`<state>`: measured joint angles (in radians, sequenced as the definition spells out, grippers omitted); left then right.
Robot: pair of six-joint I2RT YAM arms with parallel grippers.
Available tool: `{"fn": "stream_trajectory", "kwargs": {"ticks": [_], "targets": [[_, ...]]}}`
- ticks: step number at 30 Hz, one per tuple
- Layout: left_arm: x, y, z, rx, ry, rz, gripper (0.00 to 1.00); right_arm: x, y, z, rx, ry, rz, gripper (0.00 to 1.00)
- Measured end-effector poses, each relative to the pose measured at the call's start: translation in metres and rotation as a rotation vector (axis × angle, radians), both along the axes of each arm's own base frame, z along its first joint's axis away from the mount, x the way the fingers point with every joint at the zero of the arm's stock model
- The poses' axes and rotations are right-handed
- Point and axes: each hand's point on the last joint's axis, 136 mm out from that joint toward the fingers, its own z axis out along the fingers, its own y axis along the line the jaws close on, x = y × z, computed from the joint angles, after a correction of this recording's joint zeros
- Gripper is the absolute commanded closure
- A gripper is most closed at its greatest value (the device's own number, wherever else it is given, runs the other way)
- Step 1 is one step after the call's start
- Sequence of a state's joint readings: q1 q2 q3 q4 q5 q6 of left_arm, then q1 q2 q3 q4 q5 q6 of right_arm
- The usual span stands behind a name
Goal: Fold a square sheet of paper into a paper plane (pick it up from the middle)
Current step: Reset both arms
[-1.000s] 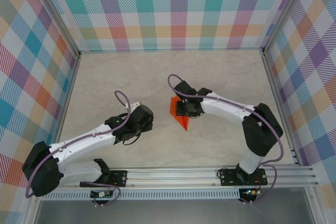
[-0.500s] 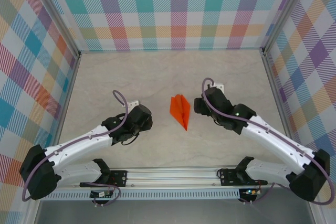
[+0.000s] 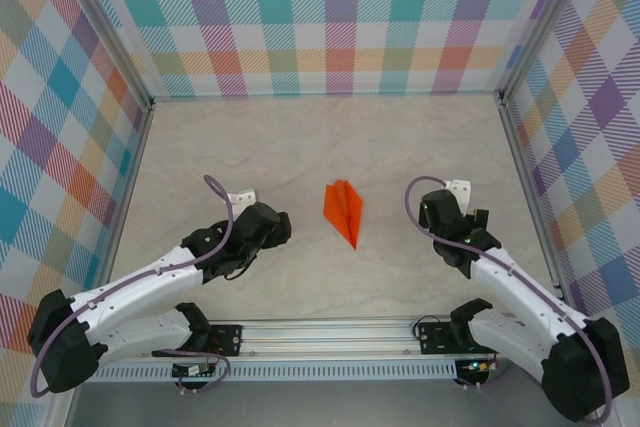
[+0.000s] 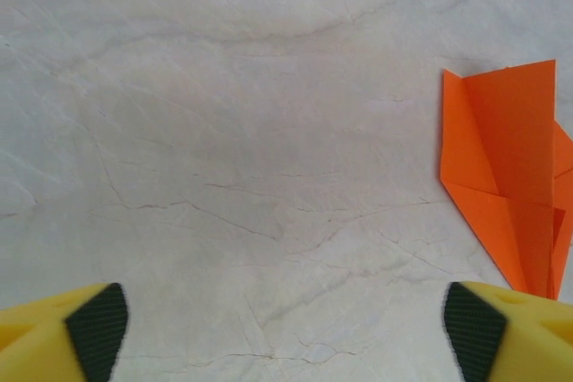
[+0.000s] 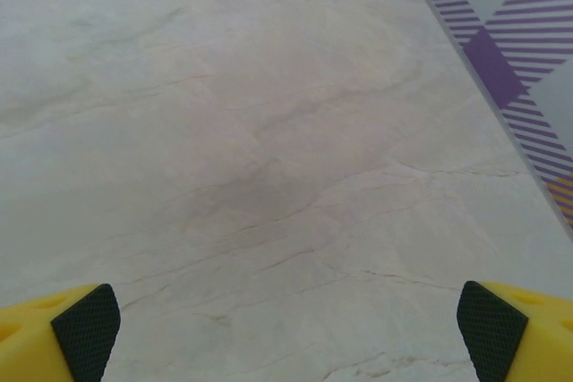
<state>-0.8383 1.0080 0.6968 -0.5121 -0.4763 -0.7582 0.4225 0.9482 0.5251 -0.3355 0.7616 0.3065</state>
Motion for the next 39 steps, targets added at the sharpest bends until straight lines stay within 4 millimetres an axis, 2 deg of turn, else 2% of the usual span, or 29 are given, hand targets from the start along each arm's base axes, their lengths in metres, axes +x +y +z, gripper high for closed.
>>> {"fn": "stream_trajectory", "kwargs": {"ticks": [4,8,11,14,19,24,26,30,35,39], "targets": [[-0.003,0.01,0.001,0.007,-0.018,0.02,0.0,0.02,-0.019,-0.012,0.004,-0.008,-0.041,0.0],[-0.006,0.022,0.002,0.021,-0.044,0.045,0.0,0.033,-0.036,-0.043,0.054,0.021,-0.075,0.02],[-0.008,0.032,0.002,0.042,-0.059,0.065,0.0,0.045,-0.033,-0.057,0.054,0.041,-0.03,0.01],[-0.009,0.041,0.006,0.067,-0.08,0.08,0.0,0.062,-0.027,-0.051,0.091,-0.03,0.039,0.01],[-0.008,0.053,0.013,0.08,-0.115,0.106,0.0,0.08,-0.032,-0.034,0.179,-0.176,0.097,0.03],[-0.011,0.063,0.015,0.096,-0.134,0.125,0.0,0.098,-0.009,-0.024,0.222,-0.263,0.236,0.03],[-0.011,0.068,0.014,0.104,-0.14,0.135,0.0,0.105,-0.002,-0.029,0.231,-0.28,0.279,0.07],[-0.01,0.078,0.013,0.136,-0.146,0.158,0.0,0.106,0.008,-0.063,0.264,-0.189,0.327,0.0],[-0.001,0.096,0.016,0.177,-0.171,0.217,0.0,0.111,0.008,-0.056,0.265,-0.219,0.336,0.0],[0.019,0.119,0.018,0.231,-0.188,0.295,0.0,0.113,0.008,-0.053,0.263,-0.229,0.338,0.0]]}}
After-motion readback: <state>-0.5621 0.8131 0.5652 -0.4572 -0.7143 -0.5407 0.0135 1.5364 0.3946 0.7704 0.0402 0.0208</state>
